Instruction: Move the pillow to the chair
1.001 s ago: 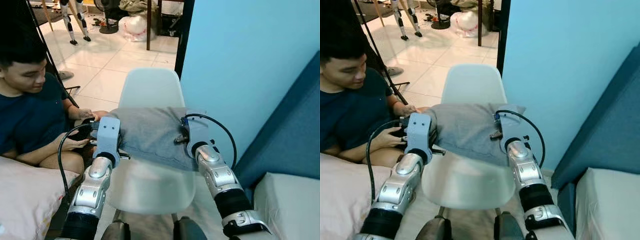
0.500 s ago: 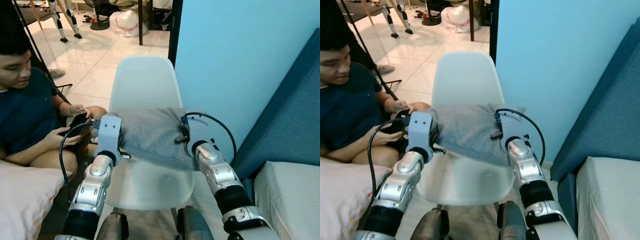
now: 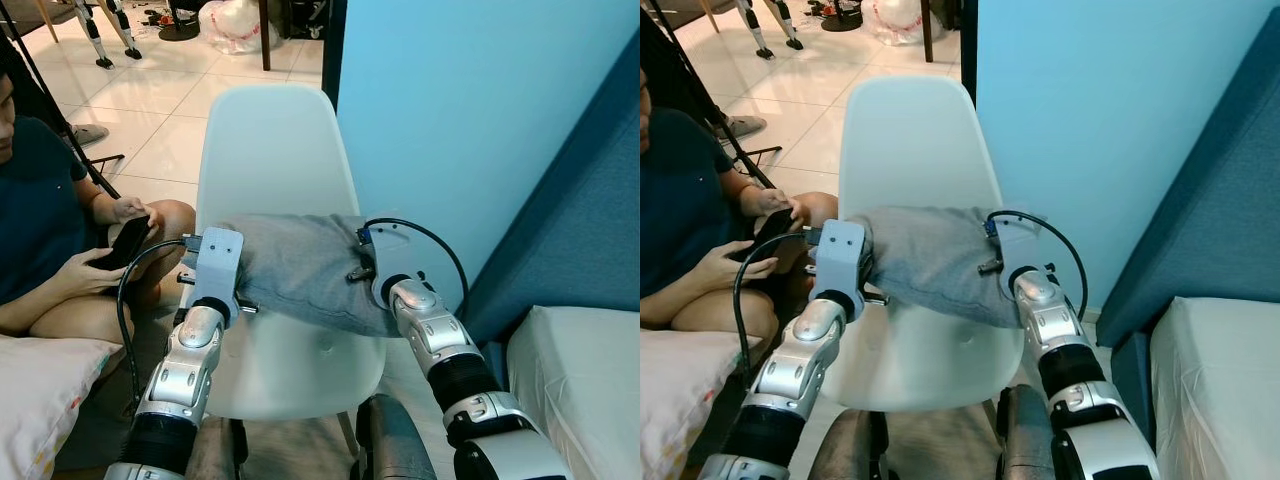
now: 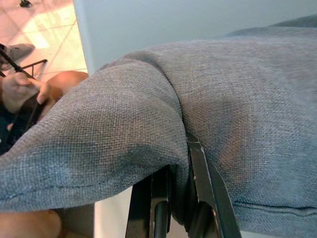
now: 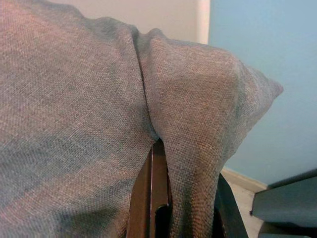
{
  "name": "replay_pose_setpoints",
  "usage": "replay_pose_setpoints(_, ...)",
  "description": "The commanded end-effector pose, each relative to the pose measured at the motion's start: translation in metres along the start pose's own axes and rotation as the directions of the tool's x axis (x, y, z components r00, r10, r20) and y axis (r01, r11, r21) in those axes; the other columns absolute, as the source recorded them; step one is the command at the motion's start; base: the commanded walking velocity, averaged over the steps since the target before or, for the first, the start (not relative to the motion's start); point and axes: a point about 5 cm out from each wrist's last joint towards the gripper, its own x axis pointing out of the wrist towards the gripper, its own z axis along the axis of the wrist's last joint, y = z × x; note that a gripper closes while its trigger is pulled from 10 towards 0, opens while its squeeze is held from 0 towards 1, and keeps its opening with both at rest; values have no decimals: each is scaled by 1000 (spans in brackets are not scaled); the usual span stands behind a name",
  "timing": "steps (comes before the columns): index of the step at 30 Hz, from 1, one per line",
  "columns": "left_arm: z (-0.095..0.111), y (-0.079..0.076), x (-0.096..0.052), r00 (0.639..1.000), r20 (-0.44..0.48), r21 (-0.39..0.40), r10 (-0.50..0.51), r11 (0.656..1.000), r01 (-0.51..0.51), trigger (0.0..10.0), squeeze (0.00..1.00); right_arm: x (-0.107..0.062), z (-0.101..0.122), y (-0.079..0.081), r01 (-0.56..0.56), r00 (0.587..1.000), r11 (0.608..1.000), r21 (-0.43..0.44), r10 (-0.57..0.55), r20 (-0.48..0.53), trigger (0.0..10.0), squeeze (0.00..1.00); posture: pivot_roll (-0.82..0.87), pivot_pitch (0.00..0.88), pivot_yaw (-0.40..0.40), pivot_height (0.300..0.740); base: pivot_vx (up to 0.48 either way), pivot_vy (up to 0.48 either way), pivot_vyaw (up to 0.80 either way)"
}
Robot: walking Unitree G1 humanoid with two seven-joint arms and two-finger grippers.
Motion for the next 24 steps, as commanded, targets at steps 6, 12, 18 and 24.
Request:
replay_pose_setpoints(6, 0, 22, -14, 997, 3, 73, 81, 994, -81, 10000, 0, 1, 14, 11, -114, 991, 993, 12, 113, 78, 10000, 0, 23, 108, -41, 585, 0, 0, 0)
replay_pose_setpoints(12, -5, 25, -25, 995, -36, 94, 88, 992, -84, 10000, 0, 1, 14, 24, -230, 970, 973, -10, 230, 84, 10000, 0, 36, 119, -49, 580, 0, 0, 0)
replay_pose_setpoints(18, -10, 20, -33, 995, -66, 119, 76, 991, -68, 10000, 0, -1, 6, 42, -361, 932, 930, -69, 363, 8, 10000, 0, 38, 125, -52, 580, 0, 0, 0)
replay_pose_setpoints(24, -16, 16, -34, 993, -114, 174, 42, 984, -22, 10000, 0, -3, -9, 51, -414, 910, 908, -65, 411, -53, 10000, 0, 41, 128, -47, 580, 0, 0, 0)
